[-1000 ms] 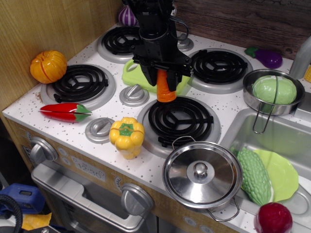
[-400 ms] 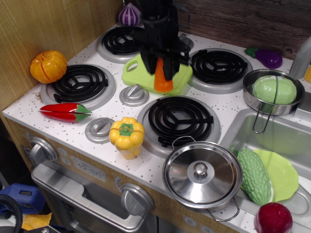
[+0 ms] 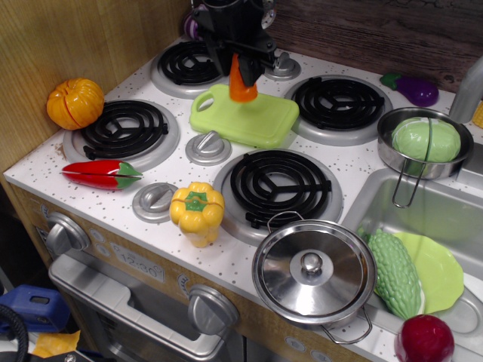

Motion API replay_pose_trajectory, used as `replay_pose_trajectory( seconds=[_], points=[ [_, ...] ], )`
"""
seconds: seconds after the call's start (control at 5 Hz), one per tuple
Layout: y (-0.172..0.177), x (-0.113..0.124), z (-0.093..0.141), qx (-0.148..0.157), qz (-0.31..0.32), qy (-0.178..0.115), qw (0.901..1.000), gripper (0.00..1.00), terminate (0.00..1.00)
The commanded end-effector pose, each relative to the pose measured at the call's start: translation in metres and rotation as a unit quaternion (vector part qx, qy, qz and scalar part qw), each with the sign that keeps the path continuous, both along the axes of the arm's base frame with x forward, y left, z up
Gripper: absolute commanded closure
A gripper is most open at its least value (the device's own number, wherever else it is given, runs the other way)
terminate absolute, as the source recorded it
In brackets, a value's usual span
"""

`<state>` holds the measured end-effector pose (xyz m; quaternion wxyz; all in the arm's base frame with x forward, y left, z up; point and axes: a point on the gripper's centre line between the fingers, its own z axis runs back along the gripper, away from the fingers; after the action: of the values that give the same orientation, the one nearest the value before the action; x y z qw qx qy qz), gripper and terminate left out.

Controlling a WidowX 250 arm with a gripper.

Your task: Put carrot on cutting board

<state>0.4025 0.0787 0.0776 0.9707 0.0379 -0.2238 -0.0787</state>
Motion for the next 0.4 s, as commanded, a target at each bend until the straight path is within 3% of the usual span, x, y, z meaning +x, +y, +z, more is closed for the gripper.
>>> replay_pose_trajectory(
  seconds=[0.0,0.2],
  points=[
    [0.0107,0.0089,-0.0030,0.001,0.001,-0.070,0.9976,1.00,0.00],
    [0.0077,0.0055,-0.0092,-0.006,0.004,-0.070,0.9976,0.00,0.00]
  ],
)
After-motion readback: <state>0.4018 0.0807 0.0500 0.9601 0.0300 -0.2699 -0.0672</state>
